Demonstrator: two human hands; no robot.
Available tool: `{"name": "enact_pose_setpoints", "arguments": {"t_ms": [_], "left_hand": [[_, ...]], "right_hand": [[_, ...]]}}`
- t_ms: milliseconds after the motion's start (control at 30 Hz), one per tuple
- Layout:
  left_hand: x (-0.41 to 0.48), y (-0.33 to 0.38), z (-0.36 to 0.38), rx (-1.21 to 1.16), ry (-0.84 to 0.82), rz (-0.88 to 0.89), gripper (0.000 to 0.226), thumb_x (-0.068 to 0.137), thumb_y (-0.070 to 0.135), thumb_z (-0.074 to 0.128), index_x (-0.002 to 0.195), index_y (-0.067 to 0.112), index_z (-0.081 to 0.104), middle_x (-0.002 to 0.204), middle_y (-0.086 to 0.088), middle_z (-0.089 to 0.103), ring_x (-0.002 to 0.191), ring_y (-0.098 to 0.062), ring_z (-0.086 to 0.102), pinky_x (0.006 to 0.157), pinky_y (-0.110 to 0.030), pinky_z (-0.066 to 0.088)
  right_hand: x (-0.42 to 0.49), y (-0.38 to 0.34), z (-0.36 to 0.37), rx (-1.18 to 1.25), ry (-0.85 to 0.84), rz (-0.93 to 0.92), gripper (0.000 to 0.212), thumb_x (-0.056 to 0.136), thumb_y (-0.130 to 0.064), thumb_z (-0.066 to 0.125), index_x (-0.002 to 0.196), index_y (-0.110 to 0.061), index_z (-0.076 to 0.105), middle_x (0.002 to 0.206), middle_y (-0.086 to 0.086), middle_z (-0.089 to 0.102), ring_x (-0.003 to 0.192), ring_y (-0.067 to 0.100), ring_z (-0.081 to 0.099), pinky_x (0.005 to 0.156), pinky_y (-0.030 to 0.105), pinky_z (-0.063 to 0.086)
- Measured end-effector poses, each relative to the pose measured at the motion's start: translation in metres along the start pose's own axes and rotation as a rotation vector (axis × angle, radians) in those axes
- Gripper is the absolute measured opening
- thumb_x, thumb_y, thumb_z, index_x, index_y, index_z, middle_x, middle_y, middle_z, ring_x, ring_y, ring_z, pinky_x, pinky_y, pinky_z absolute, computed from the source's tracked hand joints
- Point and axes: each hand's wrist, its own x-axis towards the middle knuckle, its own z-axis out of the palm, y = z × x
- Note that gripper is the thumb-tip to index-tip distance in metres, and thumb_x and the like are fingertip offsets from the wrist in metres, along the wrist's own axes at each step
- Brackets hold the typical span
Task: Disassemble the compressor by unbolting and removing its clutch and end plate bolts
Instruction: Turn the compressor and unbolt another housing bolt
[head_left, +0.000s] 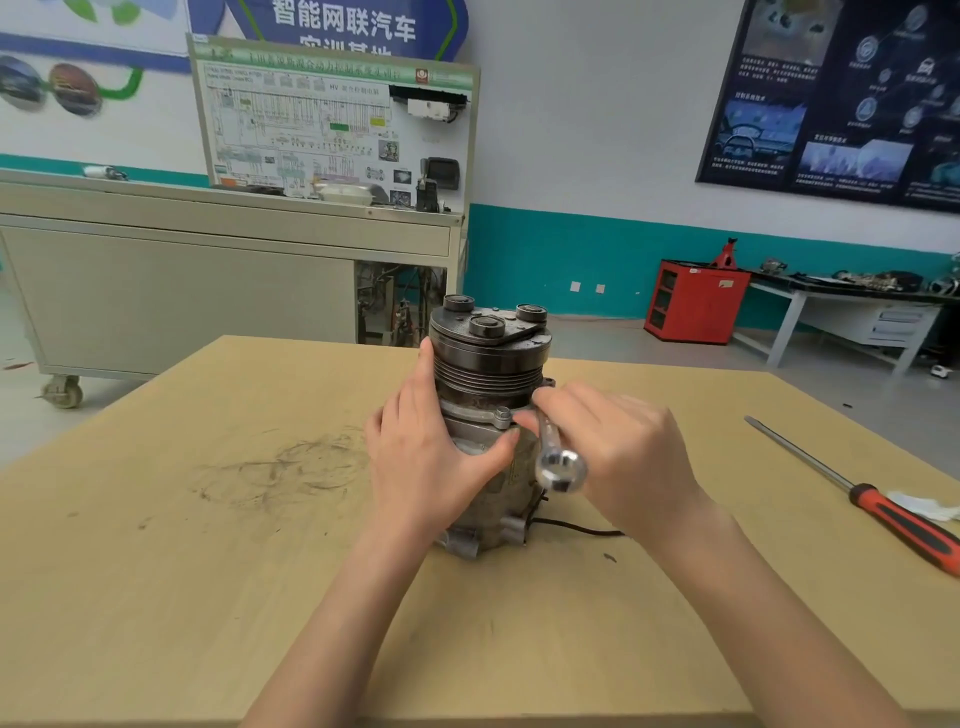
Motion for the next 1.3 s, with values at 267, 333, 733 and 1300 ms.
{"name": "enact_pose_setpoints", "arguments": {"t_ms": [267, 333, 733, 1300], "left_hand": [[0.001, -0.003, 0.001, 0.016, -0.012, 0.011, 0.109, 0.066, 0.066, 0.059, 0.153, 0.013, 0.020, 0.144, -0.003, 0.048, 0.129, -0.023, 0.047, 0.102, -0.041, 0.030], [0.001, -0.005, 0.001, 0.015, -0.020, 0.014, 0.109, 0.068, 0.065, 0.064, 0.153, 0.013, 0.019, 0.145, -0.003, 0.047, 0.130, -0.023, 0.045, 0.104, -0.042, 0.029], [-0.001, -0.001, 0.001, 0.025, 0.004, -0.002, 0.111, 0.064, 0.074, 0.046, 0.152, 0.010, 0.023, 0.142, -0.004, 0.050, 0.126, -0.024, 0.049, 0.099, -0.041, 0.034], [0.001, -0.003, 0.000, 0.021, -0.012, 0.007, 0.110, 0.071, 0.062, 0.071, 0.154, 0.014, 0.017, 0.143, -0.003, 0.048, 0.130, -0.023, 0.045, 0.102, -0.042, 0.029]], "right_hand": [[-0.026, 0.023, 0.010, 0.684, 0.183, 0.817, 0.019, 0.095, -0.018, 0.054, 0.080, -0.014, 0.065, 0.067, 0.001, 0.065, 0.057, 0.009, 0.062, 0.056, 0.026, 0.053], [-0.026, 0.041, 0.013, 0.876, 0.212, 1.177, 0.025, 0.097, -0.014, 0.050, 0.075, -0.014, 0.062, 0.066, 0.005, 0.063, 0.057, 0.012, 0.061, 0.060, 0.028, 0.052], [-0.005, 0.019, 0.020, 0.516, -0.272, 0.787, 0.015, 0.082, -0.030, 0.071, 0.093, -0.020, 0.066, 0.045, -0.012, 0.038, 0.044, 0.002, 0.039, 0.045, 0.014, 0.028], [-0.032, 0.099, -0.014, 0.306, -0.519, 1.107, 0.017, 0.082, -0.032, 0.071, 0.076, -0.017, 0.070, 0.058, 0.003, 0.049, 0.050, 0.013, 0.036, 0.050, 0.027, 0.028]]}}
